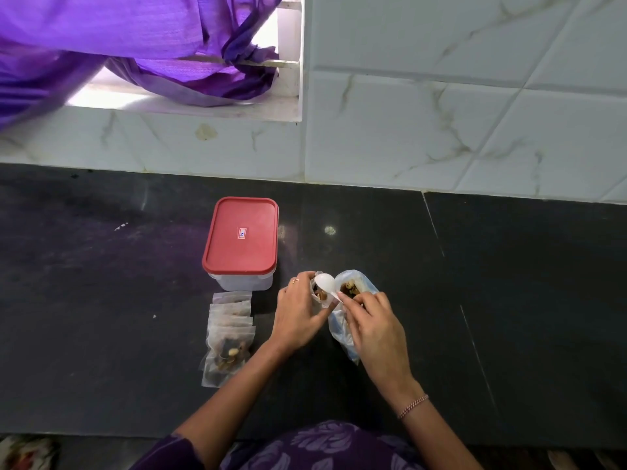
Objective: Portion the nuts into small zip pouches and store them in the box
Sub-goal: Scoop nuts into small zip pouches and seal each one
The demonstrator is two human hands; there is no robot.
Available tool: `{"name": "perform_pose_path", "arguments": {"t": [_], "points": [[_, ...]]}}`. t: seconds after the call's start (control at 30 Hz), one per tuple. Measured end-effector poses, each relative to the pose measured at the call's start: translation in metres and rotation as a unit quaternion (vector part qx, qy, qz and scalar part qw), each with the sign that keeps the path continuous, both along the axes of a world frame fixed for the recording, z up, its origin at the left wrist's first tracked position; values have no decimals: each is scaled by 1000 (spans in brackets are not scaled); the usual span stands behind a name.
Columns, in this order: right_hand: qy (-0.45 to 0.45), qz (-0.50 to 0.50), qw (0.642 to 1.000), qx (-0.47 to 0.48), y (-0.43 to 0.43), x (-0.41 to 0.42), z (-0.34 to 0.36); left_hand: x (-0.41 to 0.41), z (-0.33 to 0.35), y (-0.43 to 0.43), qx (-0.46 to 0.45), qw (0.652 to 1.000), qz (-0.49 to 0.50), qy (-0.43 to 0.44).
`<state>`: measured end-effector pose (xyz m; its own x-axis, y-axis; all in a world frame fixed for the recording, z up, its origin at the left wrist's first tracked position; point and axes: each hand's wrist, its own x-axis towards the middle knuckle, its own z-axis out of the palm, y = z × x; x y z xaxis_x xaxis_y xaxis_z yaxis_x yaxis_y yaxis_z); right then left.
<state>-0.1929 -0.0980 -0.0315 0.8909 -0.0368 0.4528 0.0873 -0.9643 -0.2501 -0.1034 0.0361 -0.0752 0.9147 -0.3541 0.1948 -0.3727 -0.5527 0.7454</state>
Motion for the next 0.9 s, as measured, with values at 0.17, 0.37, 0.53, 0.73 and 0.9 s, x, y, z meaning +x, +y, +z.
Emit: {"name": "perform_pose_path", "arguments": {"t": [0.17,0.37,0.53,0.73,0.9], "points": [[-15,-39,995,88,3,0,8,1,2,-1,9,1000,2,2],[-12,-101,952,290,-2,7,6,3,7,-1,5,1000,9,-4],[62,-206,907,363,-32,11,-16,5,8,3,3,1000,26,-6],[168,-243,855,425,-36,9,-37,2,9,6,-6,999,29,-17],[208,-242,896,310,-34,7,-42,1,10,8,-16,999,33,-15]]}}
